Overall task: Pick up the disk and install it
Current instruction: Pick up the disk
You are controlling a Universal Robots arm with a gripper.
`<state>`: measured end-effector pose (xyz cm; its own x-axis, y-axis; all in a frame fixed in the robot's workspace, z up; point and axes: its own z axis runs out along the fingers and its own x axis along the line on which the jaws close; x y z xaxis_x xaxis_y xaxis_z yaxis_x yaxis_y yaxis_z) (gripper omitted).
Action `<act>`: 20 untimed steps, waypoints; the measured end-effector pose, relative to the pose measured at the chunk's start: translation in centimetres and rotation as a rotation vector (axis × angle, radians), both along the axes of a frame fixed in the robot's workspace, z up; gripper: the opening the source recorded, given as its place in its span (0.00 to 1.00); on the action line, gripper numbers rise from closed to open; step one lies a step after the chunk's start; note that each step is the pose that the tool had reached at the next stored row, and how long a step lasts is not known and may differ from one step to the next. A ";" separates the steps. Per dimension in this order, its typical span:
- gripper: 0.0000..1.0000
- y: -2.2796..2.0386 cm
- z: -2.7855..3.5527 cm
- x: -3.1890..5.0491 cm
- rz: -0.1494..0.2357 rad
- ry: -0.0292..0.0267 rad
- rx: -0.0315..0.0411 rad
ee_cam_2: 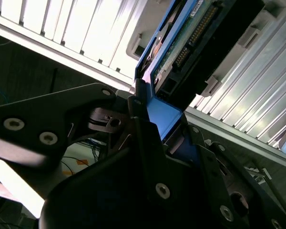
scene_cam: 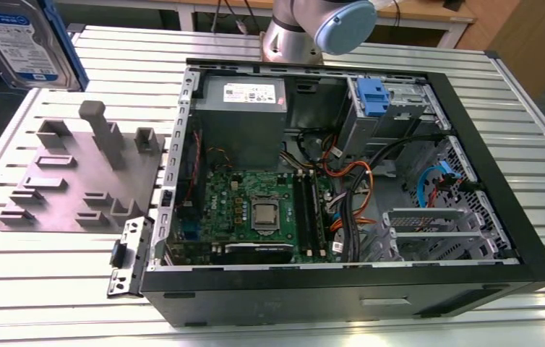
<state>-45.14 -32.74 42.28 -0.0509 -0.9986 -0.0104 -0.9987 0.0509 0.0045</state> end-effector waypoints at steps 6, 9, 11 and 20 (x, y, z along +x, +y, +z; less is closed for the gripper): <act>0.36 0.00 0.42 0.00 0.000 0.0000 0.0000; 0.36 0.00 0.58 0.00 0.000 0.0000 0.0000; 0.36 0.00 0.69 0.00 0.000 0.0000 0.0000; 0.36 0.00 1.06 0.00 0.000 0.0001 0.0000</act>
